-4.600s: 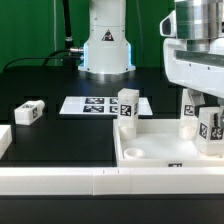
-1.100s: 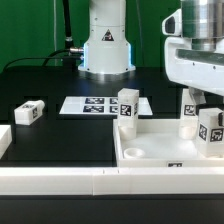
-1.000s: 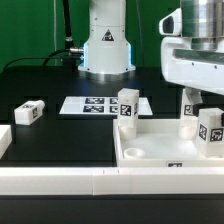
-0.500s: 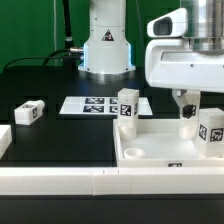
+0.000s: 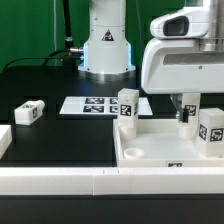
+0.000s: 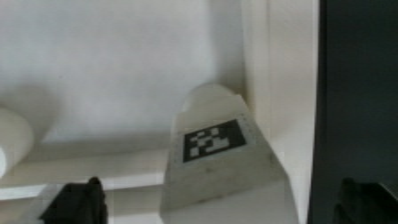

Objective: Assemble square table

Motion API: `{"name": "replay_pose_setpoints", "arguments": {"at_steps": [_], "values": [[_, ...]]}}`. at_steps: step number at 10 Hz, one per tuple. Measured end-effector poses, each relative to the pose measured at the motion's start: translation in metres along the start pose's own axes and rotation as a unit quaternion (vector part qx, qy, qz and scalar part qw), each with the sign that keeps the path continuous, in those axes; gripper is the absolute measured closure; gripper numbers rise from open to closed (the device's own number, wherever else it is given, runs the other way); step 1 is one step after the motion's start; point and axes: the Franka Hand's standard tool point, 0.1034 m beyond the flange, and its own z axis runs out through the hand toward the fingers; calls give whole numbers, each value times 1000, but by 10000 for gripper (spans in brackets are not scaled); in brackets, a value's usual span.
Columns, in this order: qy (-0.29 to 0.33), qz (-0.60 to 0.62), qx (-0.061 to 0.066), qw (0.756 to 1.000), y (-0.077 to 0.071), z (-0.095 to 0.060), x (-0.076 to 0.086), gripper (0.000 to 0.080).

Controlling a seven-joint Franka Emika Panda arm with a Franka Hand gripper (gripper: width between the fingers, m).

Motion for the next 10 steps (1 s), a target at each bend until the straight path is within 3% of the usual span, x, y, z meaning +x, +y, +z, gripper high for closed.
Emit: {"name": "replay_pose_setpoints", "arguments": {"at_steps": [3, 4, 5, 6, 7, 10], "values": [[0, -60, 0, 998, -1, 0, 0, 151], [0, -64, -1, 998, 0, 0, 0, 287], [0, -63, 0, 998, 0, 0, 0, 287], [0, -56, 0, 998, 0, 0, 0, 426], [0, -47, 0, 999, 0, 0, 0, 515], [0, 43, 1, 999, -1, 0, 0, 515]]}}
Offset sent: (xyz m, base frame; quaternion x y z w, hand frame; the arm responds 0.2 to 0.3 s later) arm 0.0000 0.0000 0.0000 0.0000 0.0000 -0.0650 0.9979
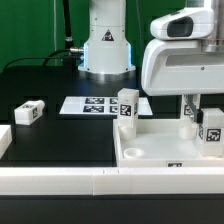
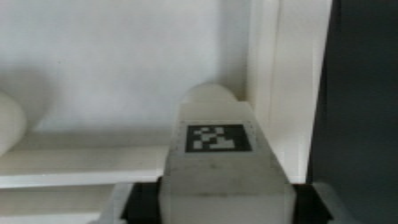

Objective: Assemble square table

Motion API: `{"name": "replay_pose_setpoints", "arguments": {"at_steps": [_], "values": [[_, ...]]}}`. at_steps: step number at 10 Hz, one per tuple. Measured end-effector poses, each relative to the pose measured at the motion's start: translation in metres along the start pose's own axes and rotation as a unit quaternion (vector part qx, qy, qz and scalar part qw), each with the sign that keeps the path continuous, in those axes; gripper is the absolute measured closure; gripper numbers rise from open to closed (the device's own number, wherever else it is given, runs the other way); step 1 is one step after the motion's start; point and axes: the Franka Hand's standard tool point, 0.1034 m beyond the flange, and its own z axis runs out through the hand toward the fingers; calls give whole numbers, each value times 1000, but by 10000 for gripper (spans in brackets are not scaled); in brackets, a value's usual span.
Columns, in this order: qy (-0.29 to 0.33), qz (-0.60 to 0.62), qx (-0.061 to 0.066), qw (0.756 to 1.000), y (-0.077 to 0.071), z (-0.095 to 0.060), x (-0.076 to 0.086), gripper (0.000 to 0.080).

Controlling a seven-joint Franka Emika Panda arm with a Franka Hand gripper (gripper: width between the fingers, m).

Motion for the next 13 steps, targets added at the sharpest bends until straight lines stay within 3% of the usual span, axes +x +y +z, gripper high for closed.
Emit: {"name": "replay_pose_setpoints", "arguments": {"at_steps": [2, 4, 7, 8, 9, 10, 11, 12, 13], "values": [[6, 132, 10, 991, 1, 1, 0, 515], [9, 252, 15, 968, 1, 1, -1, 514], [6, 426, 18, 905, -2, 1, -3, 514], [3, 498, 21, 867, -2, 1, -2, 514], [3, 500, 21, 866, -2, 1, -2, 514], [1, 510, 22, 860, -2, 1, -2, 440], [2, 495, 22, 869, -2, 1, -2, 440], [3, 457, 22, 889, -1, 1, -2, 242], [1, 428, 19, 903, -2, 1, -2, 242]]}}
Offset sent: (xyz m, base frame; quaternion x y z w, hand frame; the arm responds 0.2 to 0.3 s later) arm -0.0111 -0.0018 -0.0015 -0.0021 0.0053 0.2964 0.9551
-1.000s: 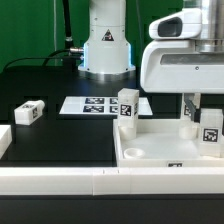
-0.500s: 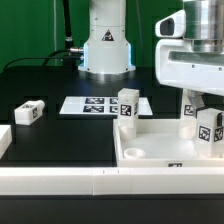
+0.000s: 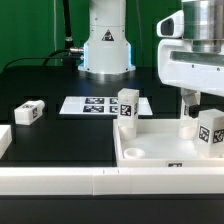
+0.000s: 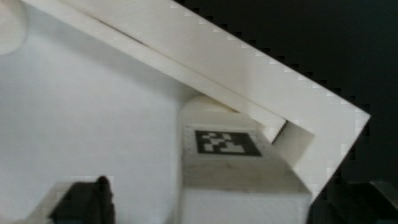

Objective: Assemble square table

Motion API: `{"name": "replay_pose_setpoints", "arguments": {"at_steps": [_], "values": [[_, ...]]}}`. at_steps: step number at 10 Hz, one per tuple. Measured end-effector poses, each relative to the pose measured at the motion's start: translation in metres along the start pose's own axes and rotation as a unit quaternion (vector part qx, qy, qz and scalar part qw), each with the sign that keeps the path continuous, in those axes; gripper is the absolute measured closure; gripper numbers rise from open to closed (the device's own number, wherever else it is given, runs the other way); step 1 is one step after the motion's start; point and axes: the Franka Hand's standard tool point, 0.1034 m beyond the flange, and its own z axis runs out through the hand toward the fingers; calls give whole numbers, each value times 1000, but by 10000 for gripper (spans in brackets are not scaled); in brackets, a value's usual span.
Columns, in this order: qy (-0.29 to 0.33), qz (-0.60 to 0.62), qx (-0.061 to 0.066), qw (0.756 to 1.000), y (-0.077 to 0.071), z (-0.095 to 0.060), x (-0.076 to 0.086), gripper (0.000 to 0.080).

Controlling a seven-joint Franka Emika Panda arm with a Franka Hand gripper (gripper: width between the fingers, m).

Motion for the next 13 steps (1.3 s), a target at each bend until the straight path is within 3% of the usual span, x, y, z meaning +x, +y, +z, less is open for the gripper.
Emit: {"name": "replay_pose_setpoints", "arguments": {"at_steps": [1, 4, 7, 9, 12, 13], "values": [[0, -56, 0, 998, 0, 0, -1, 160], [1, -165, -2, 986, 1, 1, 0, 151], [3, -353, -7, 936, 1, 1, 0, 151], [5, -460, -13, 888, 2, 2, 1, 151], [6, -574, -21, 819, 4, 2, 3, 151], [6, -584, -21, 811, 4, 2, 3, 151]]}}
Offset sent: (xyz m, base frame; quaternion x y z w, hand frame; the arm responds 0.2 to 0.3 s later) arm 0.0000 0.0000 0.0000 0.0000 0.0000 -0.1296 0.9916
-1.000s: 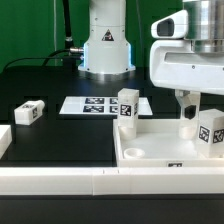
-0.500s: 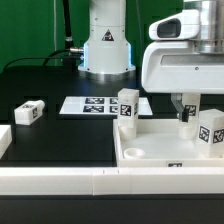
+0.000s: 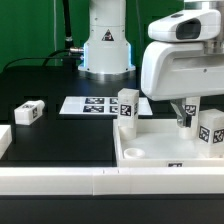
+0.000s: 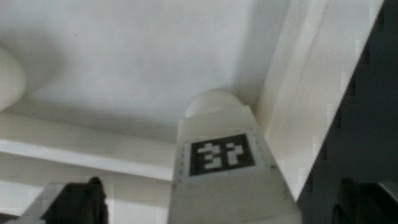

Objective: Assemble square table

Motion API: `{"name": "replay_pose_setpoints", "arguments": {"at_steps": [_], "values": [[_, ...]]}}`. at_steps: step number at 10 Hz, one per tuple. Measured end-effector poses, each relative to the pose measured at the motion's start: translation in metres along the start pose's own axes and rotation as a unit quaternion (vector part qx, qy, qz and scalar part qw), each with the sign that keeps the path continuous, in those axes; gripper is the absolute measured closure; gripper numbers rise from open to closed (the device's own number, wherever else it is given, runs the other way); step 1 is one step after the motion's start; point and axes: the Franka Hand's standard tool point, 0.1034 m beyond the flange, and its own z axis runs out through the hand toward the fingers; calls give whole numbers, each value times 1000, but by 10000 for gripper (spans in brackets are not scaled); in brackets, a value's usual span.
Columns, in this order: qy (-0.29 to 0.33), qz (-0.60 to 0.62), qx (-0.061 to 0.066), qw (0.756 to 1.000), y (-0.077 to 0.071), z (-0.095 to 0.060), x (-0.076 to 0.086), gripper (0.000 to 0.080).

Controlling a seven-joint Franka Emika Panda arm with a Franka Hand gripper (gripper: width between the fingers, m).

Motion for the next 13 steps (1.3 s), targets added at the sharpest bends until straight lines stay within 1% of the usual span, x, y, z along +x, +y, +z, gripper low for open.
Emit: {"name": "replay_pose_setpoints", "arguments": {"at_steps": [1, 2, 3, 4, 5, 7, 8, 9, 10, 11, 12, 13], "values": [[0, 5, 0, 1000, 0, 0, 0, 264], [0, 5, 0, 1000, 0, 0, 0, 264], [0, 10, 0, 1000, 0, 0, 0, 438], [0, 17, 0, 1000, 0, 0, 0, 438], [0, 23, 1, 1000, 0, 0, -1, 514], [1, 76, 2, 997, 0, 1, 0, 514], [6, 140, 8, 990, 1, 1, 0, 514], [6, 192, 10, 981, 0, 1, 0, 514], [6, 245, 12, 969, -1, 1, 1, 514], [4, 312, 15, 950, -3, 1, 1, 512], [4, 353, 16, 935, -4, 1, 1, 512], [0, 422, 18, 907, -6, 1, 1, 512]]}}
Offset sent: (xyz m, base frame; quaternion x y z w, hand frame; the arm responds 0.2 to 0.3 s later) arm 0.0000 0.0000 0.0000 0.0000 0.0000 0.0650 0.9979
